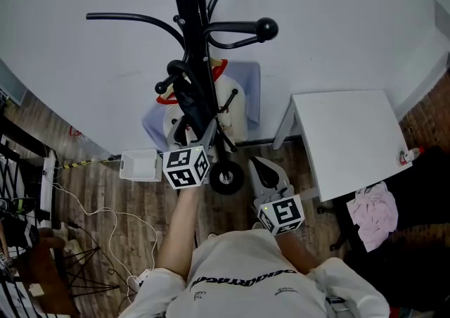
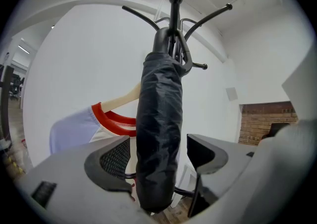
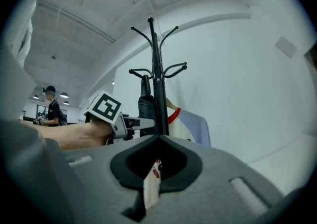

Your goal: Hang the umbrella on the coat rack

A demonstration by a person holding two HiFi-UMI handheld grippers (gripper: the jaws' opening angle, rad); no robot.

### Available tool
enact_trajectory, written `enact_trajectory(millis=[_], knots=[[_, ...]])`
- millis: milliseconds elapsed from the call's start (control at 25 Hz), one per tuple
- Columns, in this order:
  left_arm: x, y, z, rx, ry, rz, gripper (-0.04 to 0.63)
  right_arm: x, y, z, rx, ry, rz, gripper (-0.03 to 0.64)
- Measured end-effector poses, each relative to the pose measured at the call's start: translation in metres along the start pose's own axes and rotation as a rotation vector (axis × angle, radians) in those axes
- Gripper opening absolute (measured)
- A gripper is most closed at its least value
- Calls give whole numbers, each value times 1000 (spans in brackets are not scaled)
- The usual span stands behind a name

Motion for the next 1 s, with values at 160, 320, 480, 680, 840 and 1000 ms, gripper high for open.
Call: enact_trajectory(millis=[160, 320, 480, 680, 840, 1000], knots=[[-2, -3, -14, -11, -16, -16, 347, 3, 2, -3, -4, 6, 1, -2], [-4, -9, -29, -15, -30, -24, 326, 4, 6, -6, -7, 10, 1, -2], [-4, -14, -44, -18, -42, -26, 280, 5, 9, -9, -9, 13, 1, -2], [0, -21, -59, -11, -51, -15, 231, 5, 11, -11, -9, 12, 0, -2], [4, -30, -73, 2, -68, 17, 182, 5, 14, -14, -10, 10, 4, -2], [7, -34, -87, -23, -114, 30, 87, 6, 17, -16, -12, 8, 5, -2]])
Point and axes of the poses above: the fingertips, and each gripper's own axes: z forward along the fingers, y to its left, x out of its underside, the point moved 5 cm from there along -z, backward along the fingers, and after that the axes turned 5 degrees about -x, right-handed, at the moved point
